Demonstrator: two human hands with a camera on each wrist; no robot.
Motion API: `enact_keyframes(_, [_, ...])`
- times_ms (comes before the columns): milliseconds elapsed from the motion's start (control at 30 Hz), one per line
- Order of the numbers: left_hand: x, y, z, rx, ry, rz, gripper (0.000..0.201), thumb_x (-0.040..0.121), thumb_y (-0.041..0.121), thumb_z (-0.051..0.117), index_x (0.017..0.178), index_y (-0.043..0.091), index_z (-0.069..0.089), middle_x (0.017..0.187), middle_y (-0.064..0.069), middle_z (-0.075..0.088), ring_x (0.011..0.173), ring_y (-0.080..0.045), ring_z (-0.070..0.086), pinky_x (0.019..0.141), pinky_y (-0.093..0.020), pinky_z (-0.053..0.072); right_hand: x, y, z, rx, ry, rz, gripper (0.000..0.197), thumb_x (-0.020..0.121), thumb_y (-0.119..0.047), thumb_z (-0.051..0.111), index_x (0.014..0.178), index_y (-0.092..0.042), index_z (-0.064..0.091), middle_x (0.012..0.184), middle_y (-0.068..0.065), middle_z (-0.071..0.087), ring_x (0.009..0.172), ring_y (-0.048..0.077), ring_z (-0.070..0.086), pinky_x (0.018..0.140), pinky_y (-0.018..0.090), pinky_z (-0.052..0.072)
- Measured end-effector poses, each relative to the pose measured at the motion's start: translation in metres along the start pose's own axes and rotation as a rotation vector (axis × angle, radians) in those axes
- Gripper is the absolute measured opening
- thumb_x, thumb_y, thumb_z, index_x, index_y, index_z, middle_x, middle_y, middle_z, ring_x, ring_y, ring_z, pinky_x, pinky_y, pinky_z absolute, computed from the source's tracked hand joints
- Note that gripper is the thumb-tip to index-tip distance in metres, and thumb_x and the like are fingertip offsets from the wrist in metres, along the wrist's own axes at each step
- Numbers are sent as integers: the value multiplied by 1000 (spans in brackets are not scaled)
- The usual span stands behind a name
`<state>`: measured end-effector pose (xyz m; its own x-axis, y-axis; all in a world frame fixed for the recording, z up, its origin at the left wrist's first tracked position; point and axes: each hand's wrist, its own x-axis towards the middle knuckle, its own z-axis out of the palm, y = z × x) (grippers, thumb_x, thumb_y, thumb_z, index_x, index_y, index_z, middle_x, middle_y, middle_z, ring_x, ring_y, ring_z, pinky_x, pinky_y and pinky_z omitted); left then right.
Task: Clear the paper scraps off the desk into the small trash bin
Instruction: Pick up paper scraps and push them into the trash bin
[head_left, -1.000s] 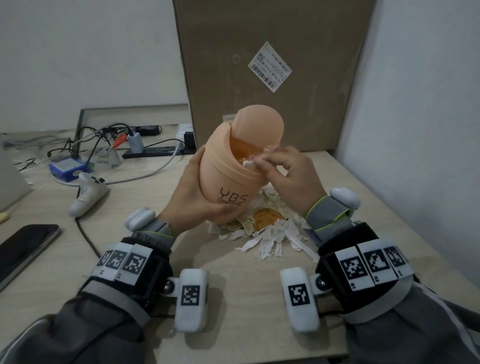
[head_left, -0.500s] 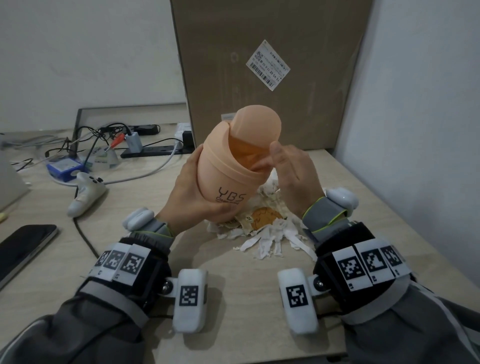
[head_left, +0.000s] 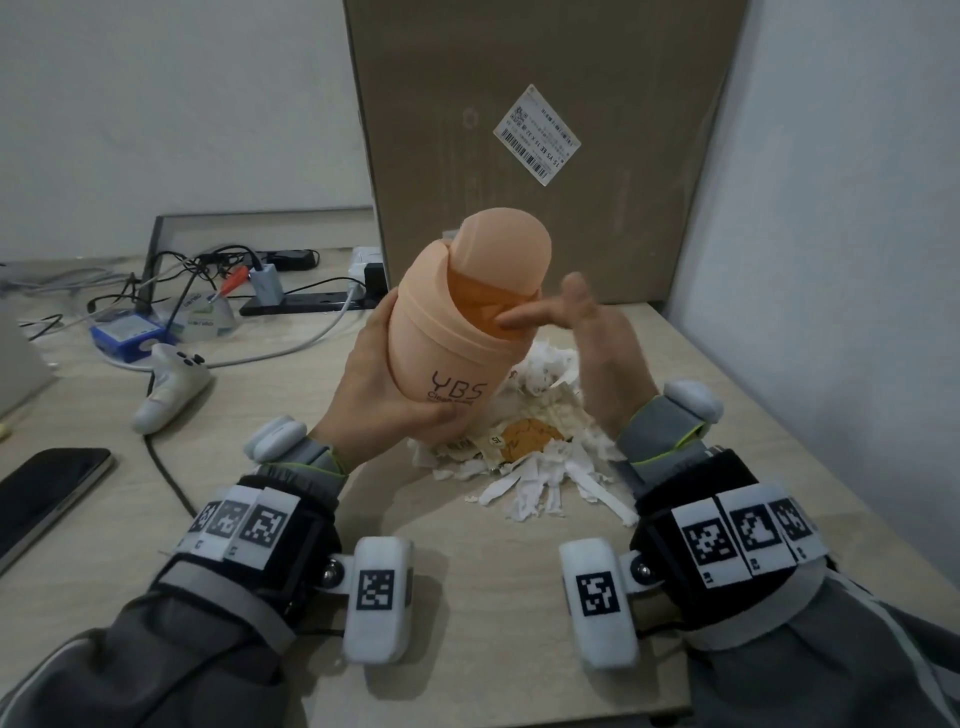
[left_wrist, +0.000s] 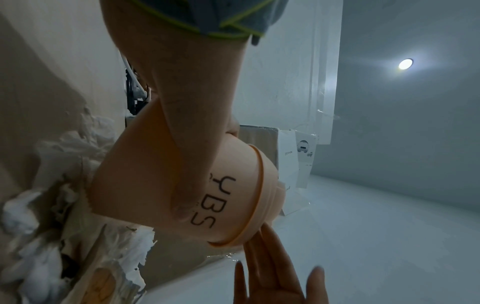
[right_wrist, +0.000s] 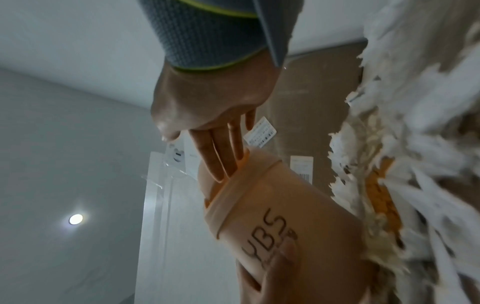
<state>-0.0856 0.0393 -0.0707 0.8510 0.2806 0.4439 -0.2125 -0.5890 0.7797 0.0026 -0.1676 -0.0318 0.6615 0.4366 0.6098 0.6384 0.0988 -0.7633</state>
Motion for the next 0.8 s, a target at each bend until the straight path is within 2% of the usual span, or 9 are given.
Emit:
enact_keyframes(67, [0, -2, -1, -50, 26, -13, 122, 45, 51, 86, 144, 52, 16, 138, 21, 42, 128, -2, 50, 103, -33, 51, 4, -1, -16, 21, 137, 37, 70, 102, -37, 13, 82, -10, 75, 85, -5, 73, 86, -6, 63, 92, 12, 36])
enact_keyframes(133, [1, -3, -1, -101, 52, -29, 120, 44, 50, 87, 142, 52, 18, 136, 22, 44, 124, 5, 51, 93, -20, 51, 9, 1, -36, 67, 191, 148, 74, 101, -43, 11, 74, -16, 74, 78, -4, 74, 77, 3, 65, 81, 27, 41])
enact_keyframes(167, [1, -4, -2, -122, 68, -40, 121, 43, 50, 87, 143, 51, 18, 136, 20, 46, 123, 4, 52, 89, -18, 51, 11, 3, -47, 98, 186, 233, 74, 100, -46, 11, 70, -18, 72, 75, -2, 74, 72, 8, 64, 72, 29, 41])
enact_keyframes(300, [3, -6, -4, -190, 130, -74, 128, 41, 47, 91, 146, 45, 18, 136, 13, 48, 122, -2, 53, 85, -21, 53, 8, 12, -87, 58, 70, 566, 75, 96, -58, 15, 68, -12, 67, 65, 3, 69, 54, 12, 54, 46, 21, 32])
enact_keyframes(400, [3, -7, -2, -213, 165, -97, 138, 43, 31, 102, 153, 38, 18, 138, 7, 49, 118, -1, 54, 82, -23, 52, 0, 23, -102, -56, -99, 762, 74, 93, -62, 18, 70, -9, 64, 63, 8, 63, 42, 10, 51, 35, 16, 26])
enact_keyframes(467, [4, -7, -1, -224, 179, -93, 126, 51, 28, 93, 152, 37, 19, 139, 4, 48, 117, -3, 55, 82, -25, 52, -6, 28, -109, -149, -213, 841, 71, 92, -64, 21, 72, -9, 62, 60, 7, 61, 39, 11, 52, 36, 15, 24])
enact_keyframes(533, [3, -8, -3, -219, 184, -99, 129, 48, 29, 99, 149, 41, 20, 137, 6, 48, 117, -3, 54, 82, -27, 53, -13, 29, -111, -238, -340, 896, 69, 89, -67, 25, 72, -11, 61, 59, 6, 61, 42, 14, 54, 40, 18, 25])
enact_keyframes(667, [4, -9, -2, -209, 181, -114, 140, 43, 32, 102, 154, 37, 18, 137, 6, 47, 116, 0, 52, 81, -27, 53, -28, 28, -109, -326, -598, 972, 64, 86, -69, 34, 77, -13, 65, 69, 8, 64, 56, 22, 60, 51, 23, 43])
enact_keyframes(800, [5, -12, -3, -191, 189, -120, 136, 49, 30, 101, 157, 34, 18, 142, 2, 46, 116, 0, 52, 82, -27, 52, -29, 31, -91, -236, -644, 948, 57, 91, -59, 36, 99, -11, 65, 77, 7, 62, 62, 20, 63, 57, 24, 50])
